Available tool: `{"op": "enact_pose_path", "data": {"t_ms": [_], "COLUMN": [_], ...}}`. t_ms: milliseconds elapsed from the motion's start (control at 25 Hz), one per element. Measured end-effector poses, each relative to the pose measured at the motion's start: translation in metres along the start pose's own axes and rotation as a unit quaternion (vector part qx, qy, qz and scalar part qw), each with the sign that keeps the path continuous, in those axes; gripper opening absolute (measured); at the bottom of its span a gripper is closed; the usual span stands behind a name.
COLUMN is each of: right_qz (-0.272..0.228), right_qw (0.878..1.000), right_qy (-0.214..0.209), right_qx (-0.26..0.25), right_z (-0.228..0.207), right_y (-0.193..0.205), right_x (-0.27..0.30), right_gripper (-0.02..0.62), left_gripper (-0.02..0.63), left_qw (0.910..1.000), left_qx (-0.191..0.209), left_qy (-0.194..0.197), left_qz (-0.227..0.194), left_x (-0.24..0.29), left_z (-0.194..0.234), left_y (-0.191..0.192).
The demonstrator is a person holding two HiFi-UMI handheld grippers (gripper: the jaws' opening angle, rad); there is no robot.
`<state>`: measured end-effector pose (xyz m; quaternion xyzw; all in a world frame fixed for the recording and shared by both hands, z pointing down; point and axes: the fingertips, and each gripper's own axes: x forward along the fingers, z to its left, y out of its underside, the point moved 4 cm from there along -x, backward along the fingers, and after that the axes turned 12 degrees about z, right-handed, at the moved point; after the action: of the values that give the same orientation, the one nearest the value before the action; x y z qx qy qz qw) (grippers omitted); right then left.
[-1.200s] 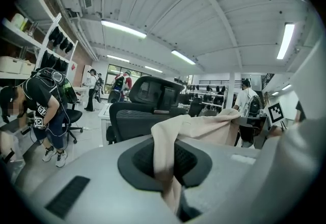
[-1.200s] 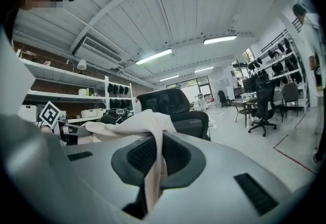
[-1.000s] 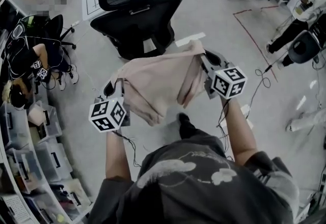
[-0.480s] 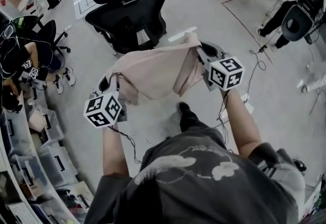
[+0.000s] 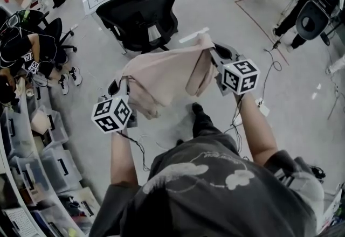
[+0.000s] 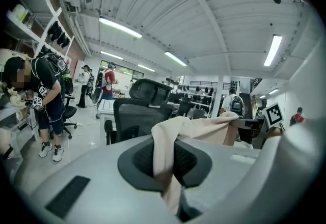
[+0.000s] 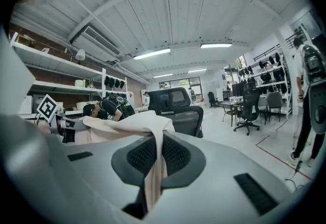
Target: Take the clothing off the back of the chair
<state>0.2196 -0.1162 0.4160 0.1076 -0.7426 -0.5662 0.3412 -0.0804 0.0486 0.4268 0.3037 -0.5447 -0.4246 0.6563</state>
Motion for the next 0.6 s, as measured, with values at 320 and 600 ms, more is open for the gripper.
{"op": "enact_pose_path", "data": {"t_ms": [320,600], "right_qz": [-0.008,-0.014], "right_qw": [1.000,1.000], "right_qy": [-0.004,-0.010], "right_qx": [0.005,0.007], "right_z": [0.024,0.040], "right_y": [0.013,0.014], "right_x": [-0.018,-0.027], "right_gripper": [0.000,0.000], "left_gripper": [0.005,0.005], "left_qw": [1.0000,1.0000], "left_qx": [0.005,0.005], "left_qy": [0.001,-0.001], "left_qz": [-0.003,-0.006], "left_x": [-0.030,-0.046], "left_z": [0.001,0.005], "left_y": [0.016,0.018]}}
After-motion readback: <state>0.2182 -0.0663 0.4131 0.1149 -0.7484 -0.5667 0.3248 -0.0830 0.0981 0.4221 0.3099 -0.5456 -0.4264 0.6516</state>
